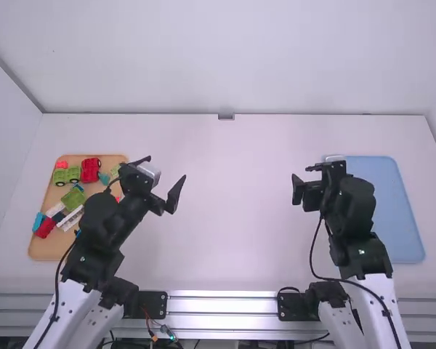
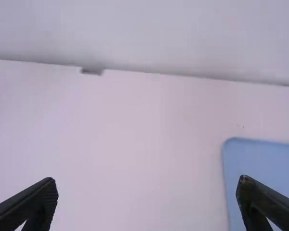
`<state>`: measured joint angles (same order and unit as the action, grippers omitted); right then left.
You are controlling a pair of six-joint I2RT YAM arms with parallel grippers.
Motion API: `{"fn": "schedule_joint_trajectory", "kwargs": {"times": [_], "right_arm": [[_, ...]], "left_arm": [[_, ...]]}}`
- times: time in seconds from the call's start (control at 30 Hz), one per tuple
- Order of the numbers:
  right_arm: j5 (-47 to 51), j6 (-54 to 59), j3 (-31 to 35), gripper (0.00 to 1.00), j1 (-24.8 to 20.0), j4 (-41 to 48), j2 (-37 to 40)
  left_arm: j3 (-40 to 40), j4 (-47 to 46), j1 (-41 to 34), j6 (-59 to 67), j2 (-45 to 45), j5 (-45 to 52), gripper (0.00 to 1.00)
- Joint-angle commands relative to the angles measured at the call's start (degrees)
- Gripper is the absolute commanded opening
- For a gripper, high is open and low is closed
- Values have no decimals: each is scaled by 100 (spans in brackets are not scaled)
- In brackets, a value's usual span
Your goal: Assemble lego blocks to make yellow taxi
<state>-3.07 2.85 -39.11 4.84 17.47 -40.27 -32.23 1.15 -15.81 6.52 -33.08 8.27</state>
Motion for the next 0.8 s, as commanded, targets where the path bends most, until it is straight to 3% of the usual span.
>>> {"fn": "schedule_joint_trajectory", "kwargs": {"times": [0.0,0.13,0.47,0.77], "right_arm": [[256,-224,125,94,-173,-114,136],[307,-285,438,88,-484,-427,449],[307,-285,1491,70,-484,-1480,1502],[307,-285,2758,48,-484,-1747,2769]], "left_arm": [[238,-115,186,-203,146,-216,95],[563,-115,511,-528,471,-541,89],[1663,-115,1581,-652,1571,-827,70],[2931,-115,1581,-652,2840,-827,48]]}}
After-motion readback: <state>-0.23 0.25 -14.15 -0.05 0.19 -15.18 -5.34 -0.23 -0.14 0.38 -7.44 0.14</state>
